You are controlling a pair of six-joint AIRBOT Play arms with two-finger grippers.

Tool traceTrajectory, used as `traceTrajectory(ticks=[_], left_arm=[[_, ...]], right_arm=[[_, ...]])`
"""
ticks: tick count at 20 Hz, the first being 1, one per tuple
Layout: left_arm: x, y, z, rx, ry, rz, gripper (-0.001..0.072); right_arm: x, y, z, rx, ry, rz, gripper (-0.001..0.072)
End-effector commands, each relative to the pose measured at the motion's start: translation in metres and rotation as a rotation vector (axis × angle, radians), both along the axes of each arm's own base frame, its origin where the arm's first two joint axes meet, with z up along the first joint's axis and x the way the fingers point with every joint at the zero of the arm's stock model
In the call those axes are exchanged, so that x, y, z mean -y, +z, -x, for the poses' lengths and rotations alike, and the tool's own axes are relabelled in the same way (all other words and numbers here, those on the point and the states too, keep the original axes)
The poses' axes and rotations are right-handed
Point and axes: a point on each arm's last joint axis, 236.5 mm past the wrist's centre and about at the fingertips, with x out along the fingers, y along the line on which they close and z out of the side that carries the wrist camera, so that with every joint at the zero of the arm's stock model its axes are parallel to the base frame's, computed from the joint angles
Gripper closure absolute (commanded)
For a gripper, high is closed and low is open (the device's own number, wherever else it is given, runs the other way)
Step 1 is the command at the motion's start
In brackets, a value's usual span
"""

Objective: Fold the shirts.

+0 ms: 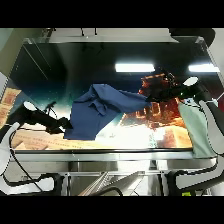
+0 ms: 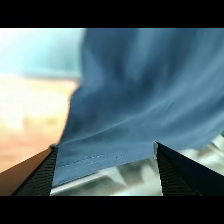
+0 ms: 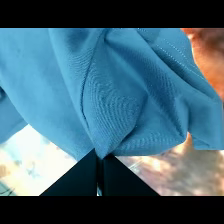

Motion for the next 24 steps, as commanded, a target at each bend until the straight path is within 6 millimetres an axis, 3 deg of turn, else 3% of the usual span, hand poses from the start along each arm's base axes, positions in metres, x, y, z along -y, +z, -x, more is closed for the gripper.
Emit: traceTrajectory(ticks=[1, 3, 5, 7, 12, 15, 19, 20, 21, 24], left_arm=[[-0.006, 0.040, -0.015, 0.062, -0.010, 0.037, 0.0015], [-0.013, 0.040, -0.015, 0.059, 0.004, 0.042, 0.0015], [-0.012, 0.029, -0.001, 0.022, 0.001, 0.059, 0.0028], [-0.008, 0.012, 0.015, -0.016, -0.024, 0.077, 0.0348], [0.002, -0.026, 0.041, -0.154, -0.016, 0.122, 0.0339], [0.006, -0.040, 0.042, -0.194, -0.031, 0.127, 0.0340], [0.019, -0.036, 0.012, -0.154, -0.097, 0.106, 0.0344], [0.023, -0.031, 0.001, -0.124, -0.117, 0.097, 0.0484], [0.026, -0.027, -0.011, -0.087, -0.137, 0.085, 0.0696], [0.035, -0.007, -0.052, 0.041, -0.176, 0.054, 0.0690]], right_arm=[[0.000, 0.000, 0.000, -0.003, 0.000, -0.001, 0.0696], [0.000, 0.000, 0.000, -0.003, 0.000, -0.001, 0.0696], [0.000, 0.000, 0.000, -0.003, 0.000, -0.001, 0.0696], [0.000, 0.000, 0.000, -0.002, -0.001, -0.001, 0.0696], [0.000, 0.000, 0.000, -0.003, -0.001, -0.001, 0.0696], [-0.001, 0.000, 0.004, -0.013, 0.009, -0.005, 0.0696], [-0.003, 0.000, 0.009, -0.030, 0.027, -0.013, 0.0696], [-0.004, 0.001, 0.010, -0.034, 0.030, -0.015, 0.0696], [-0.004, 0.001, 0.011, -0.036, 0.029, -0.015, 0.0696], [-0.005, 0.001, 0.016, -0.053, 0.044, -0.023, 0.0696]])
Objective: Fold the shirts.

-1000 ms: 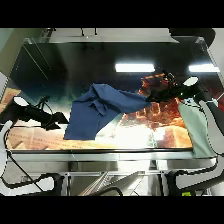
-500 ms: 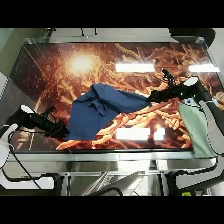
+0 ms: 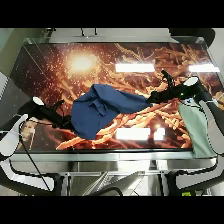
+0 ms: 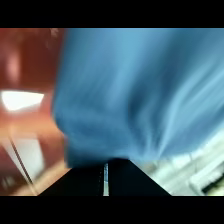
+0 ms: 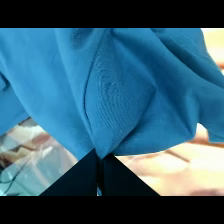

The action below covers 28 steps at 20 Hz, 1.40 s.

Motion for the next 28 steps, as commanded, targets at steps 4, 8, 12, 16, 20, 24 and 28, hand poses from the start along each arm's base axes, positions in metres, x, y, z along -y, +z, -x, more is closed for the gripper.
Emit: traceTrajectory(ticks=[4, 8, 12, 16, 20, 24, 28], left_arm=[[-0.014, 0.069, -0.096, 0.276, -0.007, -0.071, 0.0691], [-0.084, 0.123, -0.146, 0.444, 0.090, -0.214, 0.0691], [-0.127, 0.171, -0.171, 0.572, 0.167, -0.252, 0.0691], [-0.130, 0.186, -0.200, 0.691, 0.145, -0.274, 0.0691], [-0.107, 0.145, -0.231, 0.653, 0.087, -0.245, 0.0689], [-0.072, 0.108, -0.248, 0.618, 0.014, -0.216, 0.0687], [-0.063, 0.107, -0.246, 0.602, 0.009, -0.211, 0.0044]], right_arm=[[0.010, 0.015, 0.019, -0.072, -0.003, -0.033, 0.0697], [0.031, 0.030, 0.055, -0.133, -0.024, -0.060, 0.0696], [0.059, 0.026, 0.094, -0.232, -0.118, -0.081, 0.0696], [0.061, 0.008, 0.095, -0.243, -0.182, -0.080, 0.0696], [0.063, 0.000, 0.055, -0.173, -0.309, -0.124, 0.0695], [0.052, -0.009, 0.052, -0.213, -0.312, -0.174, 0.0695], [0.047, -0.012, 0.058, -0.214, -0.258, -0.178, 0.0695]])
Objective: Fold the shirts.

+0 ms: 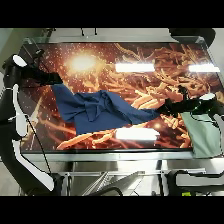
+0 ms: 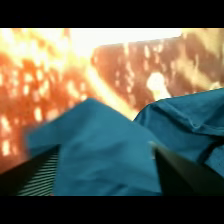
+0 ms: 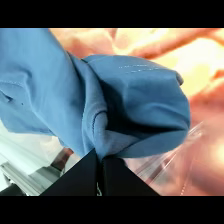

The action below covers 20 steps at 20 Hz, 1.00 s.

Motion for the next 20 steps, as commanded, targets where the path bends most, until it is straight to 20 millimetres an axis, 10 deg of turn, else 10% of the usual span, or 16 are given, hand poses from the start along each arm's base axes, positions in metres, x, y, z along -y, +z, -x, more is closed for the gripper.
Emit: traceTrajectory(ticks=[1, 3, 5, 14, 20], left_arm=[[0.006, -0.001, 0.009, -0.056, 0.013, 0.010, 0.0043], [0.002, 0.005, 0.039, -0.175, 0.052, 0.043, 0.0044], [0.000, 0.001, 0.087, -0.344, 0.084, 0.075, 0.0044], [0.063, -0.079, 0.308, -0.673, 0.111, 0.108, 0.0044], [0.097, -0.116, 0.292, -0.476, 0.174, 0.219, 0.0044]], right_arm=[[-0.005, 0.000, 0.005, 0.005, 0.041, -0.022, 0.0694], [-0.006, 0.005, 0.014, 0.008, 0.098, -0.039, 0.0627], [0.006, 0.005, 0.019, -0.002, 0.128, -0.002, 0.0293], [0.089, 0.010, 0.026, -0.052, -0.007, 0.084, 0.0300], [0.072, -0.009, 0.026, -0.056, 0.007, 0.103, 0.0300]])
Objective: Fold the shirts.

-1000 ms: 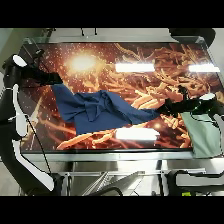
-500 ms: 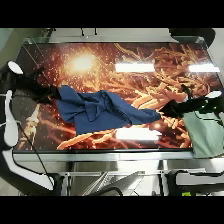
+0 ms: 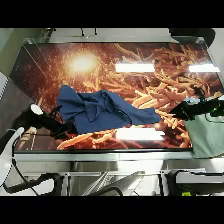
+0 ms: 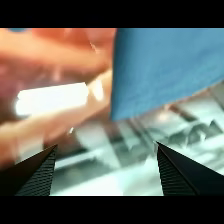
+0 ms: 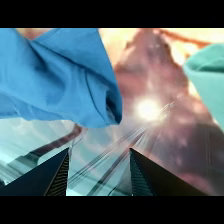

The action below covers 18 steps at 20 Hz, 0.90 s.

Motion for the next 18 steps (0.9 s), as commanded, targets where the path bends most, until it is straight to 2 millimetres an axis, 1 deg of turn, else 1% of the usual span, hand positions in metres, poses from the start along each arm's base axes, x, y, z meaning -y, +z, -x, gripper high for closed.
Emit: traceTrajectory(ticks=[1, 2, 4, 7, 8, 9, 10, 11, 13, 14, 15, 16, 17, 18], left_arm=[[0.006, -0.016, -0.023, 0.147, 0.079, -0.005, 0.0045], [0.005, -0.013, -0.032, 0.170, 0.084, -0.007, 0.0044], [0.013, -0.001, -0.046, 0.205, 0.105, 0.032, 0.0045], [0.025, 0.008, -0.056, 0.236, 0.129, 0.094, 0.0046], [0.027, 0.008, -0.057, 0.235, 0.131, 0.104, 0.0137], [0.028, 0.007, -0.055, 0.230, 0.122, 0.112, 0.0325], [0.030, 0.004, -0.053, 0.222, 0.110, 0.114, 0.0420], [0.034, 0.000, -0.050, 0.208, 0.100, 0.115, 0.0418], [0.047, -0.009, -0.036, 0.157, 0.037, 0.132, 0.0419], [0.056, -0.013, -0.026, 0.124, 0.004, 0.143, 0.0423], [0.061, -0.014, -0.020, 0.101, -0.023, 0.153, 0.0688], [0.065, -0.010, -0.017, 0.092, -0.054, 0.167, 0.0690], [0.067, -0.002, -0.018, 0.093, -0.070, 0.183, 0.0691], [0.068, 0.012, -0.021, 0.111, -0.092, 0.196, 0.0691]], right_arm=[[-0.014, -0.016, 0.001, -0.007, 0.017, 0.019, 0.0300], [-0.021, -0.022, 0.001, -0.015, 0.031, 0.020, 0.0300], [-0.037, -0.033, 0.002, -0.042, 0.073, 0.008, 0.0300], [-0.058, -0.051, 0.004, -0.082, 0.117, -0.010, 0.0301], [-0.063, -0.055, 0.005, -0.095, 0.128, -0.015, 0.0302], [-0.066, -0.057, 0.006, -0.102, 0.135, -0.021, 0.0302], [-0.068, -0.058, 0.006, -0.101, 0.137, -0.027, 0.0307], [-0.068, -0.058, 0.005, -0.100, 0.134, -0.028, 0.0363], [-0.070, -0.055, 0.006, -0.102, 0.136, -0.040, 0.0478], [-0.073, -0.051, 0.007, -0.103, 0.144, -0.062, 0.0491], [-0.080, -0.044, 0.008, -0.083, 0.167, -0.103, 0.0493], [-0.088, -0.033, 0.007, -0.066, 0.177, -0.157, 0.0527], [-0.096, -0.018, 0.003, -0.040, 0.180, -0.216, 0.0682], [-0.101, -0.004, -0.001, -0.006, 0.184, -0.256, 0.0695]])
